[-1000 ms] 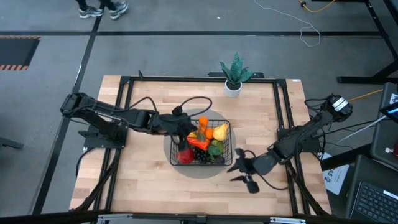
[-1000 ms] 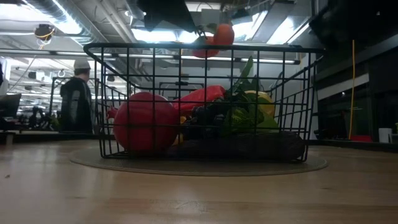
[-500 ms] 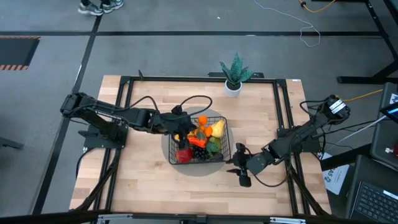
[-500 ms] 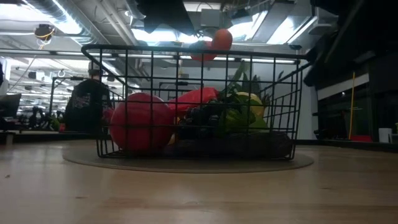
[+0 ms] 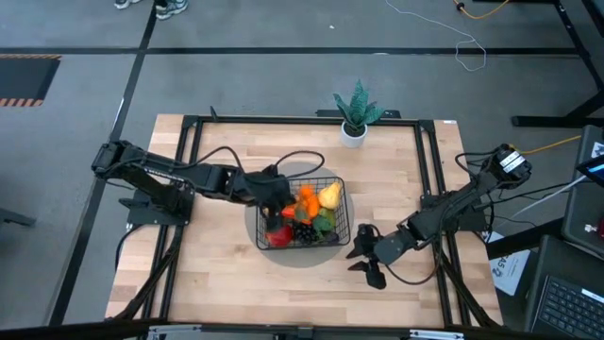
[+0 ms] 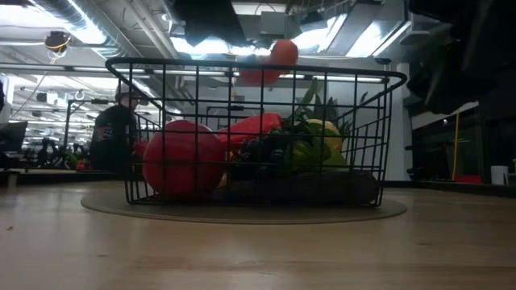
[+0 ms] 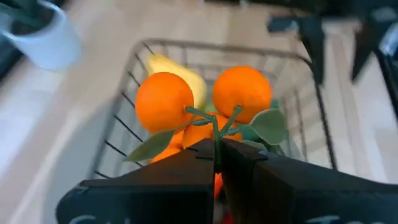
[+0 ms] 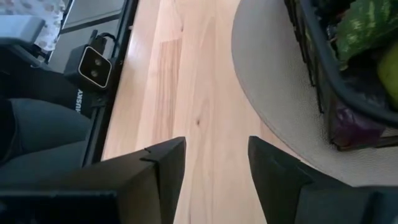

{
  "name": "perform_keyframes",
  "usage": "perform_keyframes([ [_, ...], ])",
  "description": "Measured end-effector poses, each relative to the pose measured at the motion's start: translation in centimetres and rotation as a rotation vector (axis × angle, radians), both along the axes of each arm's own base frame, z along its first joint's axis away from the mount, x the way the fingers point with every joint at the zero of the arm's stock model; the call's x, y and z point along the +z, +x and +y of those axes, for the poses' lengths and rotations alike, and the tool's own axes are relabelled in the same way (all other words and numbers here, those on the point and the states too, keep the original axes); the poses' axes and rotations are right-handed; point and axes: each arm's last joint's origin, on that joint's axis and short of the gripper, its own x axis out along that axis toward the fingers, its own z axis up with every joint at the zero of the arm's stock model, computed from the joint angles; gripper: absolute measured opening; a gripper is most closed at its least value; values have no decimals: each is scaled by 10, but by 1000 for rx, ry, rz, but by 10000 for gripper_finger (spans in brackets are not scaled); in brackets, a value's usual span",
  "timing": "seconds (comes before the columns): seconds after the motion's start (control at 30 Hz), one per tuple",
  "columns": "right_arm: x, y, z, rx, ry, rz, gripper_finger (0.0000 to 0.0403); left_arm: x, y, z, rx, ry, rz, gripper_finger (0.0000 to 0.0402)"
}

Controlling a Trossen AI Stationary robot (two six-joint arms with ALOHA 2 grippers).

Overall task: Build produce basket
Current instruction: Put the tangerines into the black wire basket

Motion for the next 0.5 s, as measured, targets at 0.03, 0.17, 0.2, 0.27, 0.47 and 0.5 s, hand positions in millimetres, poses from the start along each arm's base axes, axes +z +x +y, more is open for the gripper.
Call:
perform_keyframes([
  [0.03,0,0,0,-2,3,1,165,-1,-1,-1,-24,-14,17,0],
  [0.17,0,0,0,-13,15,6,165,-7,-5,-6,-129,-104,90,0],
  [0.2,0,0,0,-12,15,5,165,-8,-6,-7,-143,-110,105,0],
  [0.27,0,0,0,-12,15,5,165,-9,-7,-10,-150,-107,123,0],
  [0.47,0,0,0,-12,14,5,165,-10,-9,-17,-172,-102,134,0],
  [0.5,0,0,0,-11,14,5,165,-10,-9,-18,-175,-102,134,1],
])
